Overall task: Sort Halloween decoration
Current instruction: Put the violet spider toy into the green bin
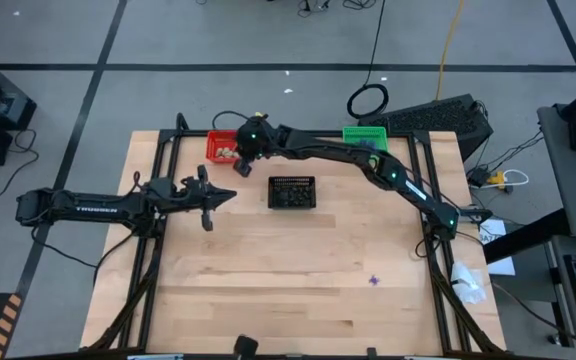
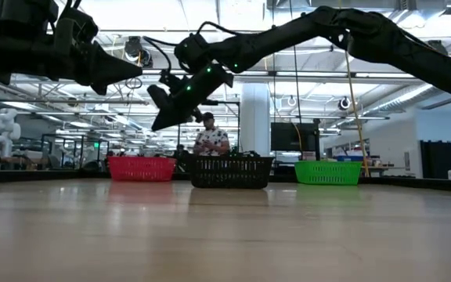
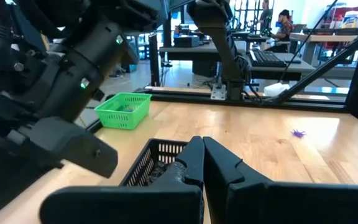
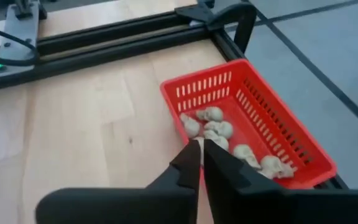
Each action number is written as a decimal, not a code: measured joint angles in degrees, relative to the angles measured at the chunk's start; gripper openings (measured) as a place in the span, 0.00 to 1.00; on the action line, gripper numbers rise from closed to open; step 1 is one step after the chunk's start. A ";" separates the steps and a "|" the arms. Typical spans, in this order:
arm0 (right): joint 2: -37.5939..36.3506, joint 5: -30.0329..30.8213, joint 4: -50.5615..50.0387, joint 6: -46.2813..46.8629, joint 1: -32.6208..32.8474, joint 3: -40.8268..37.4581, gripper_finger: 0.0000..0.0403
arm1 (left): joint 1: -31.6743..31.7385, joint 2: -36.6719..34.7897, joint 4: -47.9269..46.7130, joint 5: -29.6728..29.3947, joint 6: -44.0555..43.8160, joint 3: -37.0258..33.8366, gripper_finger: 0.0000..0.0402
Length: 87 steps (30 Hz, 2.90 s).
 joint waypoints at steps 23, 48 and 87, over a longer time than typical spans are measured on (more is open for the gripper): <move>-18.81 9.20 36.78 6.62 5.37 -44.51 0.00 | -0.01 -0.01 0.31 3.06 1.78 0.02 0.00; -62.03 5.17 -14.57 41.38 40.45 -80.89 0.00 | 0.00 0.01 1.91 3.07 3.12 0.04 0.00; -62.11 -2.18 -7.16 70.93 54.50 -94.94 0.41 | 0.01 -0.01 1.75 2.97 4.43 0.04 0.00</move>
